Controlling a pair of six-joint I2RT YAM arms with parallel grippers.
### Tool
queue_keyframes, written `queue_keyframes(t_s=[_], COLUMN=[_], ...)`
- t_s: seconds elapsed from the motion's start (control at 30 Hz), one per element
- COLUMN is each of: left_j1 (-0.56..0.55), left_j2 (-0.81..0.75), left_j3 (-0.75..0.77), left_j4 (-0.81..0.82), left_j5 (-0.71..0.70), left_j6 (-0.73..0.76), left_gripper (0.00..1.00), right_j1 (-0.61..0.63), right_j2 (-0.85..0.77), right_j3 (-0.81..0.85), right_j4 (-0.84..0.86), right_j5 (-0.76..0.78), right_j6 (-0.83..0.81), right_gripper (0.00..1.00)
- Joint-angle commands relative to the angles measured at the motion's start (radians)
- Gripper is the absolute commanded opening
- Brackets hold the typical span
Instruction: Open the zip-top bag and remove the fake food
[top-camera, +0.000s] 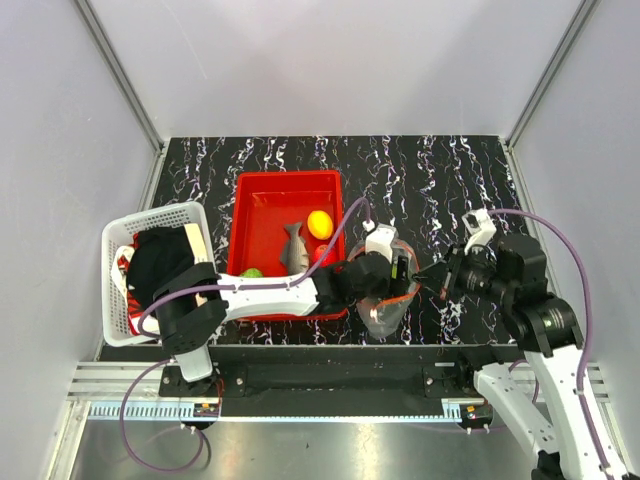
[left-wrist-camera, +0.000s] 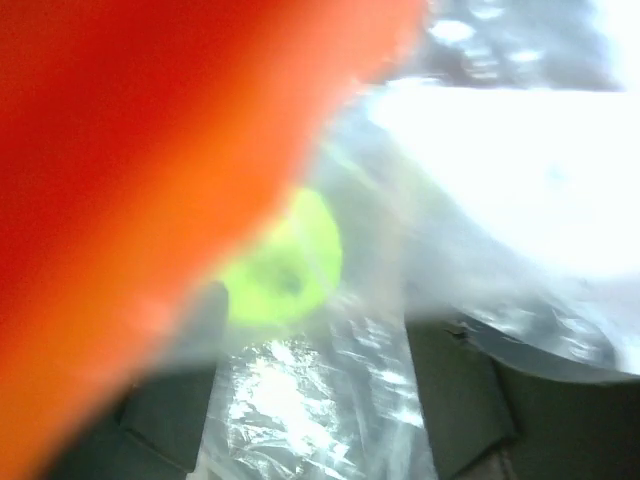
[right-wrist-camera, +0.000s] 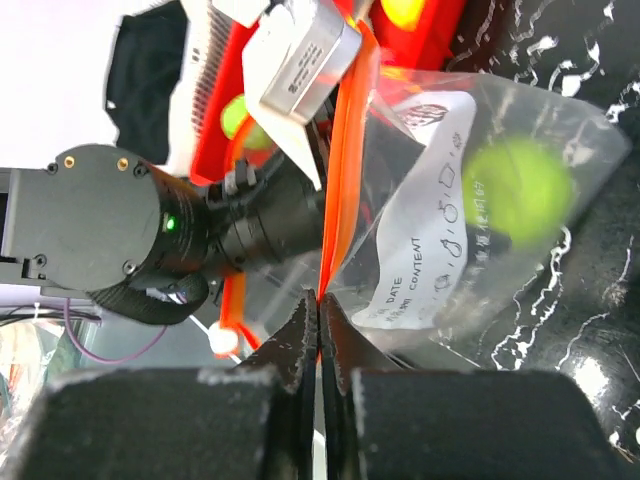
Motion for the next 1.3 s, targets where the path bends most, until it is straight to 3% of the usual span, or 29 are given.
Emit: queue_keyframes(t_s=[0.0,0.1,0.33,0.53,0.7,0.9,1.07,1.27], left_j1=[-0.022,-0.02,-0.017,-0.017,-0.014,-0.013,-0.013,-0.013], left_j2=[-0.006,0.064,0.179,0.123,0.109,0.112,0.118,0.124], left_j3=[0.046,0.132,0.229,0.197,0.235,0.197,0.243,0.234], left_j4=[-0.071,-0.165,-0.183,-0.236,-0.398,-0.426,-0.516,-0.555], left_j5=[-0.03,-0.048,-0.039,0.006,0.047,0.147,0.193,0.245], left_j6=[-0.111,-0.106,-0.089,-0.117,-0.142,-0.168,-0.165,-0.165], left_gripper=[0.78,0.81,0.84,0.88,0.91,0.99,0.98,0.8], right_j1=[0.0,0.002,0.002,0.002,0.002,0.002,0.002,0.002], right_j2=[0.005,0.048,0.039,0.042,0.031,0.033,0.04,0.039], right_j3=[-0.02,-0.043,-0.082,-0.085,-0.074,-0.069,-0.066,-0.033], right_j4=[-0.006,0.005,0.071,0.066,0.04,0.036,0.033,0.008], right_j5=[0.035,0.045,0.023,0.017,0.025,0.034,0.031,0.072], right_j6=[0.053,0.081,0.136,0.119,0.097,0.094,0.09,0.076], right_gripper=[0.0,0.0,0.0,0.0,0.0,0.0,0.0,0.0])
